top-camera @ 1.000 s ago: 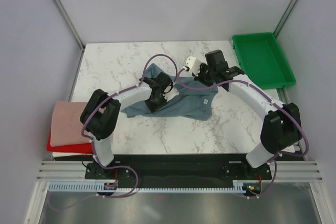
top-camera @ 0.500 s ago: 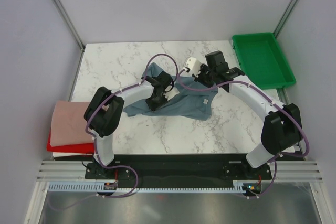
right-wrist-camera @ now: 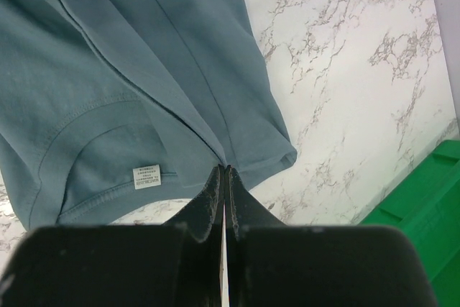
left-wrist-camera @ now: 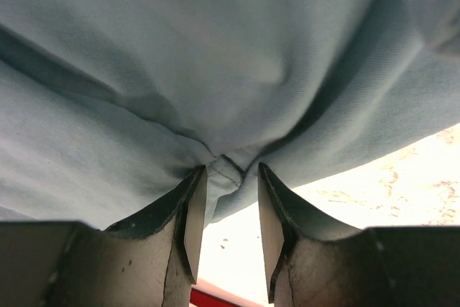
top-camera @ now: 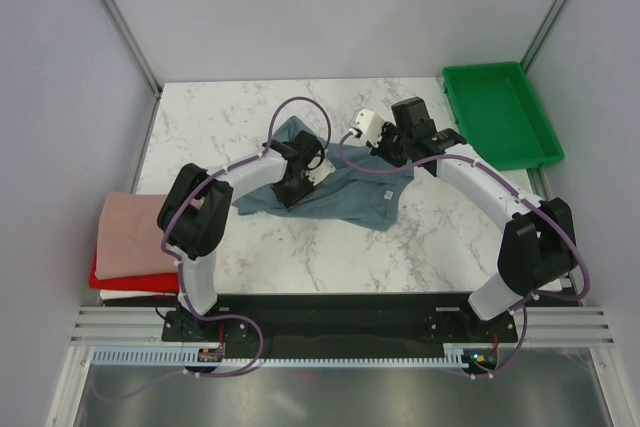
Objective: Fold and stack the t-shirts
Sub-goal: Flatten the tshirt out
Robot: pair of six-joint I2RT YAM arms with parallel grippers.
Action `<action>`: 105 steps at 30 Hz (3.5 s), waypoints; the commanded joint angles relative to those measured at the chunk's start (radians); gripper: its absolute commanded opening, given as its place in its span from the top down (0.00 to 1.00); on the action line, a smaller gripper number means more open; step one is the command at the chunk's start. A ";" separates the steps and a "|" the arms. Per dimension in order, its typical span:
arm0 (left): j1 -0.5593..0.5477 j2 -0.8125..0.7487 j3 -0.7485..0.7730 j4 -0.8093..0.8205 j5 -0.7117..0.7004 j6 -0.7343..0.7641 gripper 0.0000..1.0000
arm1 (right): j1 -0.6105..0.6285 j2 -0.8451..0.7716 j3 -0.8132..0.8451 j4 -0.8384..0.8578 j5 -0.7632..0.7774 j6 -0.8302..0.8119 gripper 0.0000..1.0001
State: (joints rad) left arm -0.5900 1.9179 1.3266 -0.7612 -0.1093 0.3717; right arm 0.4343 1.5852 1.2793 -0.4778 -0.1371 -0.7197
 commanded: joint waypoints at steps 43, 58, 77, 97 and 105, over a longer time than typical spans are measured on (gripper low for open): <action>0.070 0.066 0.079 -0.047 0.103 -0.024 0.70 | -0.003 0.019 0.005 0.042 -0.022 0.029 1.00; 0.070 0.076 0.088 -0.055 0.097 -0.005 0.92 | -0.003 0.025 0.020 0.045 -0.013 0.031 1.00; 0.289 -0.446 0.247 -0.095 0.100 0.151 0.98 | -0.302 0.070 0.554 -0.059 0.016 0.321 1.00; 0.314 -0.796 0.513 -0.104 0.056 0.248 0.98 | -0.347 -0.283 0.871 -0.148 0.188 0.367 1.00; 0.314 -0.965 0.546 -0.115 0.103 0.268 0.98 | -0.347 -0.453 0.930 -0.245 0.193 0.342 1.00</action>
State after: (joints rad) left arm -0.2771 0.9878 1.8233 -0.8898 -0.0162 0.6010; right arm 0.0933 1.1595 2.1525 -0.6960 0.0315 -0.3706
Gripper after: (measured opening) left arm 0.030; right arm 0.007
